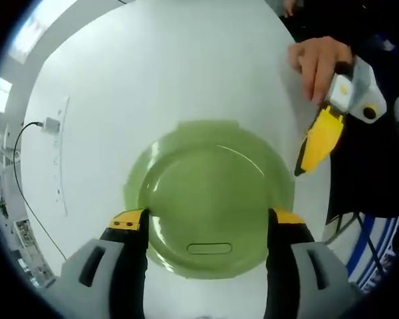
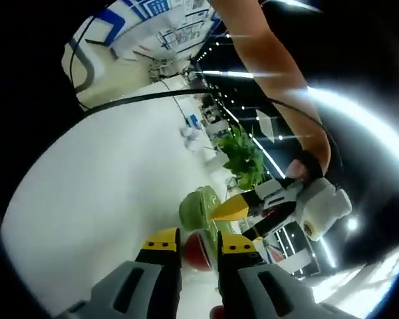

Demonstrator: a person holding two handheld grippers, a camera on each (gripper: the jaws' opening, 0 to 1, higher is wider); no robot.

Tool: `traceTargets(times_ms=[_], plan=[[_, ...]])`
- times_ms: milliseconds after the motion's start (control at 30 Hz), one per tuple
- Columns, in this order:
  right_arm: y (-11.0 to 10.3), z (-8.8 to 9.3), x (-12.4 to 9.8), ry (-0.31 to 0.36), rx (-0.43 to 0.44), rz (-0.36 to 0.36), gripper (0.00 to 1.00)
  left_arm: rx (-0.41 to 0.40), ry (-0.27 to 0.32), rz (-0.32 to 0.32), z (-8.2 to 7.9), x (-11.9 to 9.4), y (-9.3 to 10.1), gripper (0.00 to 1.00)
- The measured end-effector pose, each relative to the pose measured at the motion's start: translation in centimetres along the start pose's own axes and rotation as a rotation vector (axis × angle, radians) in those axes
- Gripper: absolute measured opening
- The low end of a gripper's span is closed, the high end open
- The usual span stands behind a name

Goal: Open container latches remove lid place lid upside down on tabletop take tomato from container place on tabletop

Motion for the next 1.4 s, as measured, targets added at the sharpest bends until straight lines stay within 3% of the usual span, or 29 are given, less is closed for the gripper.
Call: traceTargets(times_ms=[100,200,233,300,400,767,900,1200,1400], plan=[[-0.5,-0.2,0.4,0.014,-0.080,-0.024,0.16,0.002,-0.003,0.000,0.0,0.0,0.0,0.64],[-0.2,0.6,0.8,0.016,-0.154,0.010,0.16,0.007,-0.022,0.001,-0.2,0.1,-0.1,0.64],[-0.2,0.0,1.2,0.017,-0.194,0.015,0.16,0.010,-0.030,0.002,-0.3,0.1,-0.1,0.64],[-0.4,0.6,1.4,0.039,-0.209,0.006,0.16,0.015,-0.045,0.003,-0.3,0.1,-0.1,0.64],[-0.3,0.2,1.8,0.056,-0.250,0.012,0.15,0.018,-0.053,0.004,-0.3,0.1,-0.1,0.64],[-0.8,-0.7,3.0,0.115,-0.396,0.049,0.14,0.004,0.044,-0.002,0.2,-0.1,-0.1,0.63],[-1.1,-1.4,3.3,0.145,-0.499,0.078,0.14,0.002,0.055,-0.003,0.1,-0.1,0.0,0.63],[-0.9,-2.4,3.6,0.138,-0.441,0.064,0.12,0.000,0.065,-0.005,0.2,0.0,0.0,0.63],[-0.7,-1.0,3.5,0.161,-0.361,0.063,0.10,-0.013,0.079,-0.011,0.3,0.0,-0.1,0.63]])
Point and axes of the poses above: the point that each gripper's makers call its tool centre point, and the gripper's own axes: x roughly forward along the fingers, y roughly to its right, z roughly out of its underside, the point moved 5 cm from there along -x, roughly backward along the fingers, and after that the axes turned 3 degrees about x, right-handed, at the moved point
